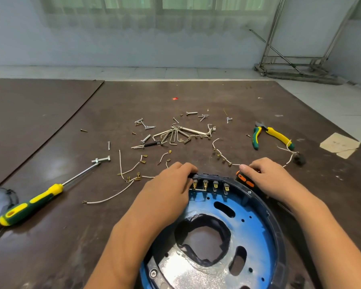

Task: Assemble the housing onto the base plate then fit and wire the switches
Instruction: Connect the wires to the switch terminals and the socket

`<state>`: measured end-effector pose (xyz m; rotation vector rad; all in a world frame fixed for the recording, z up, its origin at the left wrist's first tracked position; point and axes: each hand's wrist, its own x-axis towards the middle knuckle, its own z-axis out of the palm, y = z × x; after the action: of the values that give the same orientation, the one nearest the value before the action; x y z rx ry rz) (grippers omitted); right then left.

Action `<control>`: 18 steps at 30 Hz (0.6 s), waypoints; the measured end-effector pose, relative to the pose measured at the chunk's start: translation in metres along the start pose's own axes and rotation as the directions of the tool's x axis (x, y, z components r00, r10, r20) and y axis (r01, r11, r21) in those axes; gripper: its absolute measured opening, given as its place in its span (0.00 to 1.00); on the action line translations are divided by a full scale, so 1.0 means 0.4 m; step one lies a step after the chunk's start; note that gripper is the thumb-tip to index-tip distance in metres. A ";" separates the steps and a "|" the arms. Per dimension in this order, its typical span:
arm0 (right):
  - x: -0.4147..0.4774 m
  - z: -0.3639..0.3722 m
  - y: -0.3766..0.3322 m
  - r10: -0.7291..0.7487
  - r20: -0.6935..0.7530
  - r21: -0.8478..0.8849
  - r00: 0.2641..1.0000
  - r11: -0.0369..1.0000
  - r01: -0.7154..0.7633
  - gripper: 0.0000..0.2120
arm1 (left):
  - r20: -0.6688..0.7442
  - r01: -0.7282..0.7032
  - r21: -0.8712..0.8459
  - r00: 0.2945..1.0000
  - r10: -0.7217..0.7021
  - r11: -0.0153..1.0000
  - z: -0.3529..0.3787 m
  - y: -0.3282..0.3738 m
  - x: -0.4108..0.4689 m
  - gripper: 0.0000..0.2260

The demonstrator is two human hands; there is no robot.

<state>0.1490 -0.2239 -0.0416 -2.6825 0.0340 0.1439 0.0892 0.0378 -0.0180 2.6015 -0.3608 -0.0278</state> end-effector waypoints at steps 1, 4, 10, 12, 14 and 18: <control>-0.002 -0.001 -0.001 0.025 0.010 -0.006 1.000 1.000 -0.025 0.26 | 0.001 0.008 0.021 1.000 -0.008 1.000 0.002 -0.003 0.002 0.12; 0.002 0.000 -0.021 -0.021 -0.138 -0.033 0.990 0.999 0.017 0.18 | 0.005 0.031 0.036 1.000 -0.031 0.999 0.004 -0.007 0.004 0.11; 0.168 0.037 -0.186 -0.414 -0.111 -0.112 0.903 0.908 0.403 0.13 | -0.010 0.038 0.095 0.999 -0.037 0.995 0.008 0.001 0.003 0.11; 0.239 0.068 -0.226 -0.405 0.070 -0.221 0.912 0.885 0.410 0.15 | -0.010 0.042 0.102 0.999 -0.041 0.994 0.011 0.003 0.003 0.11; 0.295 0.084 -0.242 -0.372 0.138 -0.273 0.918 0.877 0.396 0.15 | -0.011 0.046 0.093 0.999 -0.046 0.995 0.011 0.002 0.003 0.11; 0.348 0.089 -0.247 -0.330 0.141 -0.226 0.933 0.907 0.355 0.15 | -0.001 0.048 0.078 0.999 -0.048 0.996 0.011 0.001 0.005 0.11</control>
<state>0.2886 -0.1196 -0.0450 -2.8721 -0.5199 0.1801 0.0906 0.0348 -0.0217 2.6874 -0.3057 -0.0319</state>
